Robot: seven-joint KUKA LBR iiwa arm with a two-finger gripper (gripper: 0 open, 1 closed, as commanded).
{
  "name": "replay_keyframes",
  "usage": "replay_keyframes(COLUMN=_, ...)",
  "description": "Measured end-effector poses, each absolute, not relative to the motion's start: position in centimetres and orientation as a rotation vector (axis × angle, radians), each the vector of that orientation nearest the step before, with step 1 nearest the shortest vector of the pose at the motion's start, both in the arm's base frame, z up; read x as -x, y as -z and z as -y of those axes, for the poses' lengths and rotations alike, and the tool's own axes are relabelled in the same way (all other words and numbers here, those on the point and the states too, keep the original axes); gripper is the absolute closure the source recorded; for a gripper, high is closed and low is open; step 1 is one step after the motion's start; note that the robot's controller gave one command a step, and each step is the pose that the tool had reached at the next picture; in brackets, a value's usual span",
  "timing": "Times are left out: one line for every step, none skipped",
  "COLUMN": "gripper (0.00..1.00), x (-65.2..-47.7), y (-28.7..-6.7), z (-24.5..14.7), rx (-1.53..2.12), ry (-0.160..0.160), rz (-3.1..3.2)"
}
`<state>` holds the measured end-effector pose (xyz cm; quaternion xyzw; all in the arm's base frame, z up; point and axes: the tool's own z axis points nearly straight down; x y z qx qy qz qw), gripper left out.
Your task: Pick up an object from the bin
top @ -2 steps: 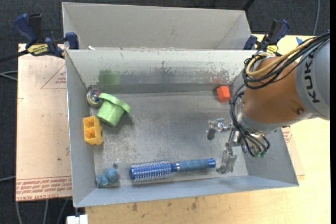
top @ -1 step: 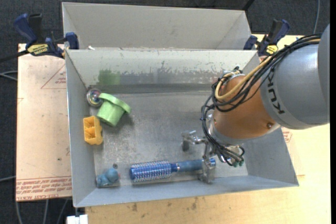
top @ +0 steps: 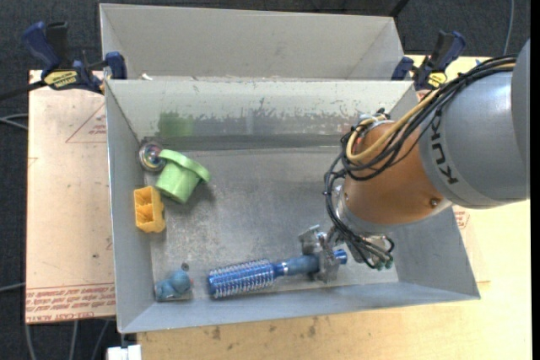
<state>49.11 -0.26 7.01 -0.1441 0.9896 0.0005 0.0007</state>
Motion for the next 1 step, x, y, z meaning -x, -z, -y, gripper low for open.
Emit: replay_keyframes(gripper=1.00, x=-50.21, y=-20.95, z=3.61, rx=0.421, ry=0.004, rz=-3.102)
